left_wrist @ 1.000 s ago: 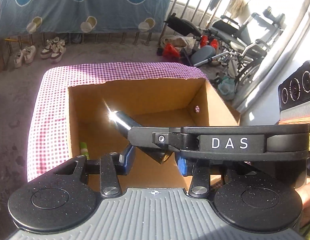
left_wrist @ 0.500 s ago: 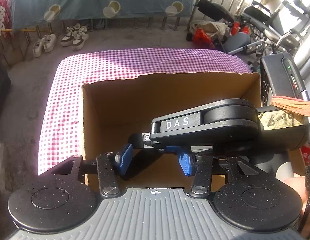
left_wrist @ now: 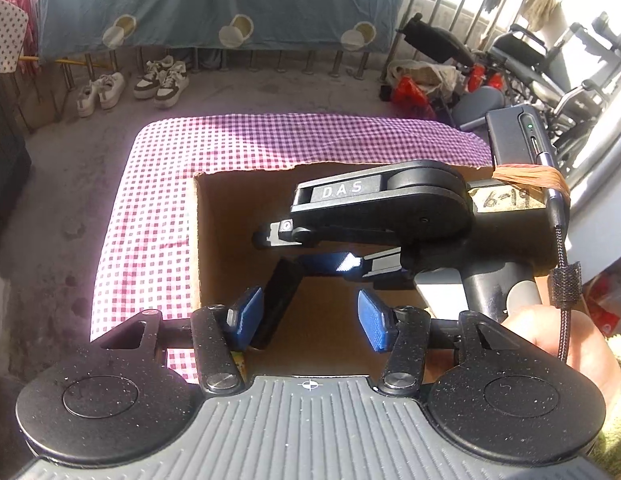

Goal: Organize rigid objects
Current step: 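Lower the black tube into the box and open the right gripper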

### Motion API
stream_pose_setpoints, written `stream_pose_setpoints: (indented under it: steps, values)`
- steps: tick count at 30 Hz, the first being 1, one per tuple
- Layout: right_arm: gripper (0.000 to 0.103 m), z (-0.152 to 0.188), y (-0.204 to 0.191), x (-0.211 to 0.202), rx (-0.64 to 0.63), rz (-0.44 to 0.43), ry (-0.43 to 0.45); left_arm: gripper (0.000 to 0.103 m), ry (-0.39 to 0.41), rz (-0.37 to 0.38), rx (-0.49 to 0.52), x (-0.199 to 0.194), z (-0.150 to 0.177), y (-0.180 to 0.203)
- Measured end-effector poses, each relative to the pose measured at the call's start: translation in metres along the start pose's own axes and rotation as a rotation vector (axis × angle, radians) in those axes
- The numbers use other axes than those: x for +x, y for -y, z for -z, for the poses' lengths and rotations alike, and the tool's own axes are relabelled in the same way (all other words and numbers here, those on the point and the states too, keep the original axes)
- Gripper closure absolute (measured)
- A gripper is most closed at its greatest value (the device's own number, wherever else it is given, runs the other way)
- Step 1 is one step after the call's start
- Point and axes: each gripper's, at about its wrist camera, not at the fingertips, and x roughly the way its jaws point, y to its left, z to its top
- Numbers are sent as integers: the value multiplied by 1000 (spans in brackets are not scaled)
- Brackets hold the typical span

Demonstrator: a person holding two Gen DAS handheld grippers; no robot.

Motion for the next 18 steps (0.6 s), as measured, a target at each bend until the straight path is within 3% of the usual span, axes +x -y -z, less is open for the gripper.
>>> stream_pose_setpoints:
  steps: [1, 11, 18]
  values:
    - [44, 0, 1, -3, 10, -10, 10, 50, 5, 3, 0, -2, 0, 0]
    - [44, 13, 1, -64, 32, -153, 77, 47, 84, 65, -10, -41, 9, 2]
    - [44, 69, 5, -156, -79, -247, 141, 43, 159, 116, 46, -87, 34, 21]
